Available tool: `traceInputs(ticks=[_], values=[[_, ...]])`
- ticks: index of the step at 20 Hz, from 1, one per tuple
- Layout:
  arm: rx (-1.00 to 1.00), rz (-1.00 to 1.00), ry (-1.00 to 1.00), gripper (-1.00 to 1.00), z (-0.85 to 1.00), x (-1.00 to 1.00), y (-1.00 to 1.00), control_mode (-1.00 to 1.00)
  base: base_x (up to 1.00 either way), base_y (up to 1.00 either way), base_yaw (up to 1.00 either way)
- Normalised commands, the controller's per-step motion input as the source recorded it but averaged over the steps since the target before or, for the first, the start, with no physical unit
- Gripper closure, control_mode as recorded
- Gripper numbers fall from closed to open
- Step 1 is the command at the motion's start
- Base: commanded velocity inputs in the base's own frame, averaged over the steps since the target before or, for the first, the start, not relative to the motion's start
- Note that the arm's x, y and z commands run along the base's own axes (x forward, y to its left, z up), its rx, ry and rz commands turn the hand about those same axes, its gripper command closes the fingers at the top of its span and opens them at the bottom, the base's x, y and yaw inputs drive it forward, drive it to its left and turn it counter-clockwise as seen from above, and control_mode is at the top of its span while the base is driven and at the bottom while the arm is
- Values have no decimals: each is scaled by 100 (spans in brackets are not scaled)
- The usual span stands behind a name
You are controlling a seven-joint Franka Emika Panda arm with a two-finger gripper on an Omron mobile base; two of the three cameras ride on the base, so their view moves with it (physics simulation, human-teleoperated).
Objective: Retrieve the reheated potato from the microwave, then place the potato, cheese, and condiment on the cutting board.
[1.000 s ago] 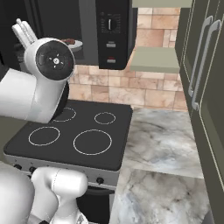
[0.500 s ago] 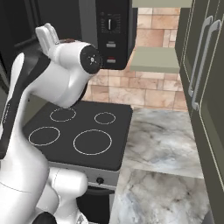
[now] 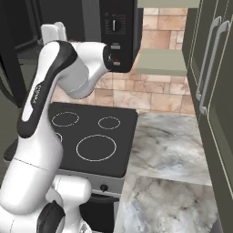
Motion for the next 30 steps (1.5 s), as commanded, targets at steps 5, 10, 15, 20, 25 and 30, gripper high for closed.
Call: traceInputs(ticks=[5, 10, 15, 20, 25, 30], values=[[12, 21, 18, -100, 0, 13, 34, -100, 0, 0, 0], [2, 22, 13, -100, 0, -10, 43, -100, 0, 0, 0], [0, 19, 7, -100, 0, -24, 38, -100, 0, 0, 0], [0, 22, 11, -100, 0, -51, 30, -100, 0, 0, 0], [0, 16, 9, -100, 0, -66, 47, -100, 0, 0, 0], [0, 4, 8, -100, 0, -49, 68, -100, 0, 0, 0]])
